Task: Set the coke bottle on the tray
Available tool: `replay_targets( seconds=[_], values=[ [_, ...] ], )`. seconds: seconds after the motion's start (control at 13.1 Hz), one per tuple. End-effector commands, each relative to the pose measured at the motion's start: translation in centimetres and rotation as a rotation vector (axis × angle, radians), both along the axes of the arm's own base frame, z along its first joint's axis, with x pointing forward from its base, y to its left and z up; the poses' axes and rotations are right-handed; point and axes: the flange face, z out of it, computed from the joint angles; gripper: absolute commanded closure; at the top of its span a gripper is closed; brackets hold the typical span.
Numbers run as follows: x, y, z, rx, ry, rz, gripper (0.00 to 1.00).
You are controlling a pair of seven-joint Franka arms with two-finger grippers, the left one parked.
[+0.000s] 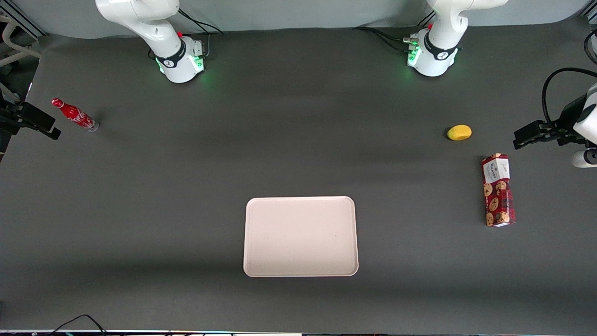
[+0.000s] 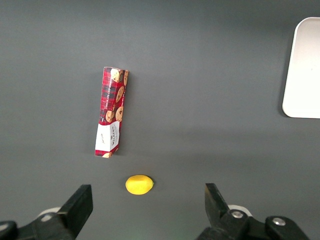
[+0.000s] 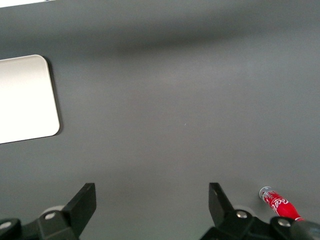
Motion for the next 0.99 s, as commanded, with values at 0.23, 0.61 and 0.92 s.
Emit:
replay_targets(
  seconds=[0.23,0.61,0.92],
  values=[
    [0.5,0.4,0.2,-0.006,0.003,-0.021,0.00],
    [0.3,0.0,-0.1,-0.007,0.020,-0.026,0.00],
    [-0.3,-0.8,-0.2,-0.006,0.048,-0.032,0.00]
  ],
)
